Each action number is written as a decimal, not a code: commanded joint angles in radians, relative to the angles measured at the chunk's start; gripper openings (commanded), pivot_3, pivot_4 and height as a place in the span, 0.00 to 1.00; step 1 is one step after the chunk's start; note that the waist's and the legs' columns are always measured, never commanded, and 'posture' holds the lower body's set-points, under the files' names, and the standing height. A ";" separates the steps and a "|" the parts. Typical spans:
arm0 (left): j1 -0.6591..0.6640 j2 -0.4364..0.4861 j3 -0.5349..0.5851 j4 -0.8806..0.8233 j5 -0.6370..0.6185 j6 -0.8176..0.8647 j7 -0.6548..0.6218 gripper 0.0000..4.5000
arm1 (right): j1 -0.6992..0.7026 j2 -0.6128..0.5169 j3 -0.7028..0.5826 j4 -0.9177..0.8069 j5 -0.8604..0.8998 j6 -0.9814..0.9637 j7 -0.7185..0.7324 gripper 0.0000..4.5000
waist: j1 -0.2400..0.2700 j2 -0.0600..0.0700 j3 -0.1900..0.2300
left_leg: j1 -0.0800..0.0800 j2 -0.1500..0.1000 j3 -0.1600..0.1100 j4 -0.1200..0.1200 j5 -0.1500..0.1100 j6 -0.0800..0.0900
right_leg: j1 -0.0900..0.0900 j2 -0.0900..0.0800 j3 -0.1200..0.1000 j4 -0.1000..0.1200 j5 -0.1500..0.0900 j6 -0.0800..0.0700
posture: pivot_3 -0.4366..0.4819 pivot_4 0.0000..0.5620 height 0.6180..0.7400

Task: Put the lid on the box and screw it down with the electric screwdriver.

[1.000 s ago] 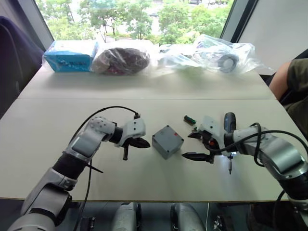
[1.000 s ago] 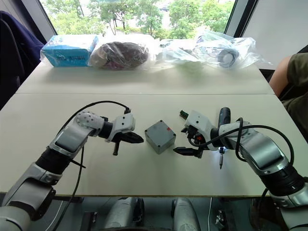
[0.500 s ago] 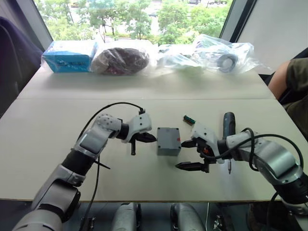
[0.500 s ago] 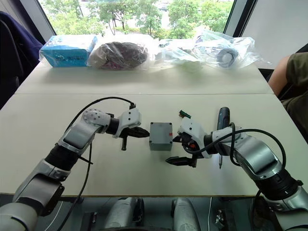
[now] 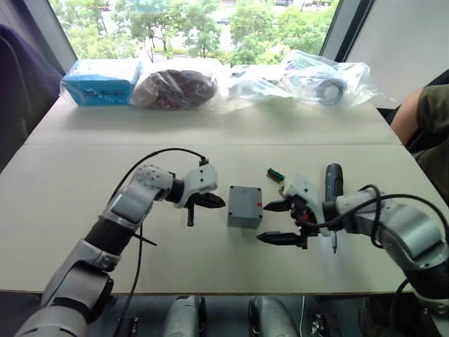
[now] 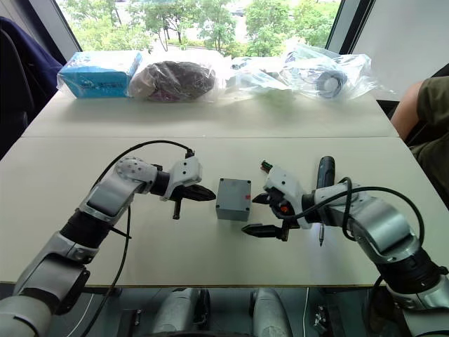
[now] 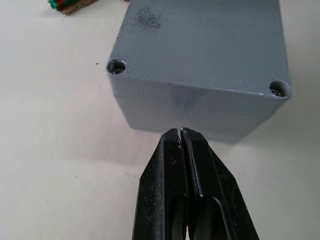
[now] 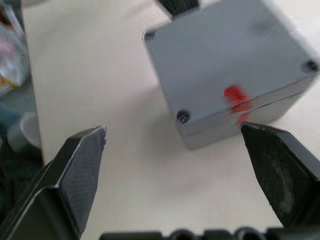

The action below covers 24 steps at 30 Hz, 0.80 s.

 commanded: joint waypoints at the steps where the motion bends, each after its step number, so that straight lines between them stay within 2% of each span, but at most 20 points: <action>1: -0.053 0.001 0.102 -0.039 -0.110 0.068 -0.011 0.00 | -0.103 0.044 -0.134 0.138 0.019 -0.047 -0.056 0.99 | 0.000 -0.001 0.000 | 0.000 0.000 0.000 0.000 0.000 0.000 | 0.000 0.000 0.000 0.000 0.000 0.000 | 0.48 0.27 1.00; 6: -0.083 -0.009 0.127 -0.044 -0.153 0.099 0.003 0.00 | -0.159 0.097 -0.038 0.341 -0.162 -0.236 -0.095 0.99 | 0.001 -0.001 -0.001 | 0.001 -0.001 0.000 0.000 0.000 0.000 | 0.001 0.000 0.000 0.000 0.000 0.001 | 0.48 0.27 1.00; 11: -0.093 -0.022 0.128 -0.065 -0.164 0.115 0.031 0.00 | -0.259 0.171 0.087 0.626 -0.350 -0.455 -0.101 0.99 | -0.007 -0.001 -0.001 | 0.000 -0.001 0.002 0.000 0.000 0.000 | 0.000 0.000 0.001 0.000 0.002 0.004 | 0.48 0.27 1.00; 13: -0.086 -0.020 0.127 -0.071 -0.166 0.116 0.035 0.00 | -0.288 0.195 0.102 0.706 -0.389 -0.509 -0.103 0.90 | -0.008 -0.001 -0.001 | 0.000 -0.001 0.002 0.000 0.000 -0.001 | 0.000 0.000 0.001 0.000 0.002 0.004 | 0.48 0.27 1.00; 14: -0.084 -0.018 0.128 -0.073 -0.166 0.117 0.038 0.00 | -0.298 0.206 0.105 0.734 -0.399 -0.527 -0.099 0.89 | -0.009 -0.001 -0.001 | 0.000 -0.001 0.002 0.000 0.000 -0.001 | 0.000 0.001 0.001 0.000 0.002 0.004 | 0.48 0.27 1.00; 18: -0.067 -0.004 0.132 -0.086 -0.172 0.123 0.049 0.00 | -0.327 0.238 0.120 0.835 -0.447 -0.591 -0.074 0.57 | -0.009 -0.001 -0.001 | 0.000 -0.001 0.002 -0.001 0.001 -0.001 | 0.000 0.001 0.000 0.000 0.002 0.004 | 0.48 0.27 1.00; 24: -0.053 0.000 0.127 -0.096 -0.179 0.122 0.063 0.00 | -0.356 0.271 0.116 0.917 -0.483 -0.633 -0.047 0.57 | -0.008 -0.001 -0.001 | 0.000 -0.001 0.002 -0.001 0.001 -0.002 | 0.000 0.000 0.001 0.000 0.002 0.004 | 0.48 0.27 1.00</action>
